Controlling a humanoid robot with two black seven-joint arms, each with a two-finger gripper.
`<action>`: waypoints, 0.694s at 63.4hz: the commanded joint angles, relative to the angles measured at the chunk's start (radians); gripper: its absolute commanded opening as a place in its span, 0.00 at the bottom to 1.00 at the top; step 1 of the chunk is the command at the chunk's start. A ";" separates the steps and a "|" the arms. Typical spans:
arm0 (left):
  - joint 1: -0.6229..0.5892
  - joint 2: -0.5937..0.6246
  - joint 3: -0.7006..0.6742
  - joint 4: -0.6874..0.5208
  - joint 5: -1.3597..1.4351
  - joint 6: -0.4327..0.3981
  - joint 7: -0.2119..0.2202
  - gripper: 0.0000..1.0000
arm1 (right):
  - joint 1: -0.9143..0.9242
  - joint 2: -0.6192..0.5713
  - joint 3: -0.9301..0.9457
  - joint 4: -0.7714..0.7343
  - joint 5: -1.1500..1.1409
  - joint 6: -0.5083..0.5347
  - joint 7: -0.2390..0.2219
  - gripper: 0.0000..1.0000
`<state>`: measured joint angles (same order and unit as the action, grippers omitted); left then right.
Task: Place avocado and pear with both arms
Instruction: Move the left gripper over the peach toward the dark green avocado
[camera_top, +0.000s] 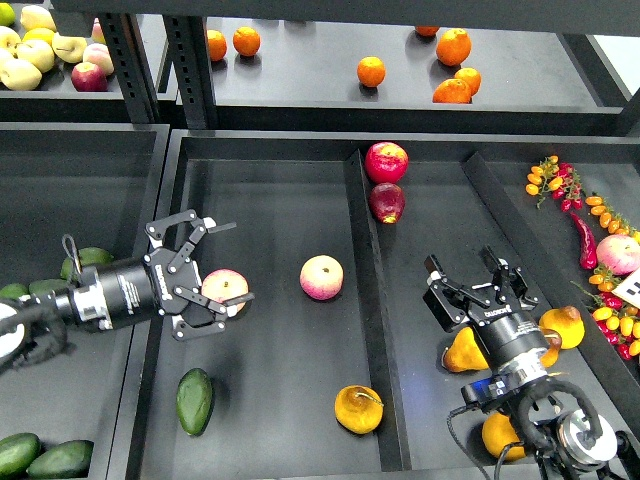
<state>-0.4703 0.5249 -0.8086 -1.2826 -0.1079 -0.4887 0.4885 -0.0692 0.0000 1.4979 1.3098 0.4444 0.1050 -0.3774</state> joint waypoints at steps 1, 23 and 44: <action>-0.102 0.026 0.098 0.015 0.099 0.000 0.000 0.99 | 0.029 0.000 -0.010 -0.004 -0.001 -0.010 0.000 1.00; -0.387 0.027 0.489 0.028 0.200 0.006 0.000 0.99 | 0.178 0.000 -0.001 -0.017 -0.003 -0.114 0.000 1.00; -0.648 -0.019 0.945 0.031 0.290 0.061 0.000 0.99 | 0.263 0.000 0.005 -0.043 -0.010 -0.143 0.000 1.00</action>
<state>-1.0746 0.5360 0.0555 -1.2532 0.1734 -0.4564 0.4887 0.1815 0.0000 1.5033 1.2770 0.4352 -0.0371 -0.3773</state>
